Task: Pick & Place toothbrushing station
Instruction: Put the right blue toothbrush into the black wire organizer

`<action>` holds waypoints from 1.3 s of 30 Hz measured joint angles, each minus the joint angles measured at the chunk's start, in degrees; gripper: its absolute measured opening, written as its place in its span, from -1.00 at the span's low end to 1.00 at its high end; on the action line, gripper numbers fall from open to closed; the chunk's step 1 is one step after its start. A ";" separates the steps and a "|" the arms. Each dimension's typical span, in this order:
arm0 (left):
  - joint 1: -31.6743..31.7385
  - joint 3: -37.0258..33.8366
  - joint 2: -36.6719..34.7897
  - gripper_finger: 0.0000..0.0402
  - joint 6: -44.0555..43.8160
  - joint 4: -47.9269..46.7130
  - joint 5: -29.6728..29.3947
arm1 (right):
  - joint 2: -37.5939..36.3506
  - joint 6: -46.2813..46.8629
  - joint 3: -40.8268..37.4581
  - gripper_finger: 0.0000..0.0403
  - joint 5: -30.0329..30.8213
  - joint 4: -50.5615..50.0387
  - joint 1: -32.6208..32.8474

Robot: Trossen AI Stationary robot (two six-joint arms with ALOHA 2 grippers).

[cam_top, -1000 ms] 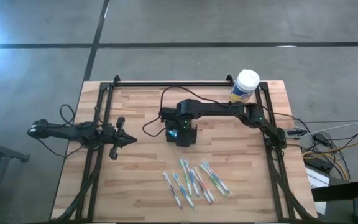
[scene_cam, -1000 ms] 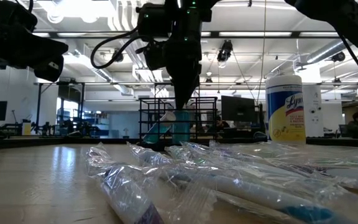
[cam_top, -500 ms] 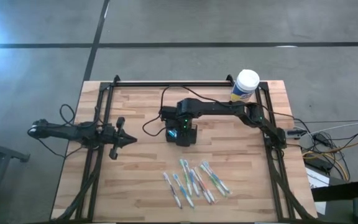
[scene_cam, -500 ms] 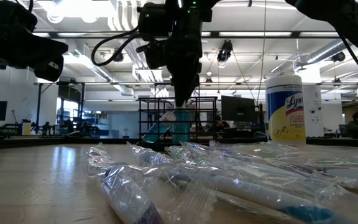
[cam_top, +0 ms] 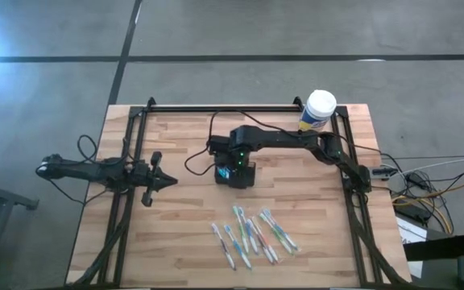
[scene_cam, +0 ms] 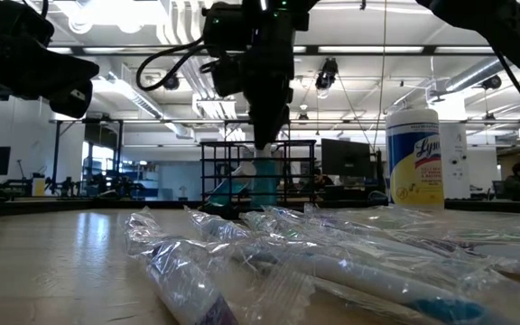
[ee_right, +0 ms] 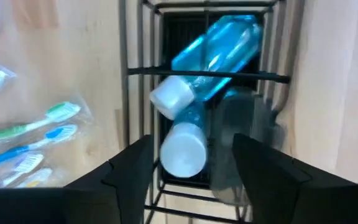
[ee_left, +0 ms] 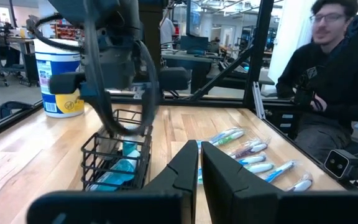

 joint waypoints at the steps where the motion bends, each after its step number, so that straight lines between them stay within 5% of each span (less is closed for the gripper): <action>1: 0.00 0.00 0.00 -0.88 0.14 0.02 0.00 | -0.15 -0.06 0.12 0.07 -0.24 0.06 -0.14; 23: 0.04 -0.09 0.00 -0.88 0.61 1.07 -0.38 | -4.76 -3.83 3.18 -0.02 0.88 -1.51 -0.25; 28: 0.04 -0.07 0.00 -0.88 0.61 0.95 -0.35 | -6.55 -4.69 3.16 -0.26 2.93 -1.68 -0.16; 35: 0.04 -0.07 -0.02 -0.88 0.57 0.93 -0.33 | -8.51 -6.36 2.79 -0.88 5.42 0.80 2.32; 39: 0.04 0.01 -0.02 -0.88 0.57 1.04 -0.33 | -9.39 -6.51 1.97 -0.92 5.71 2.54 4.07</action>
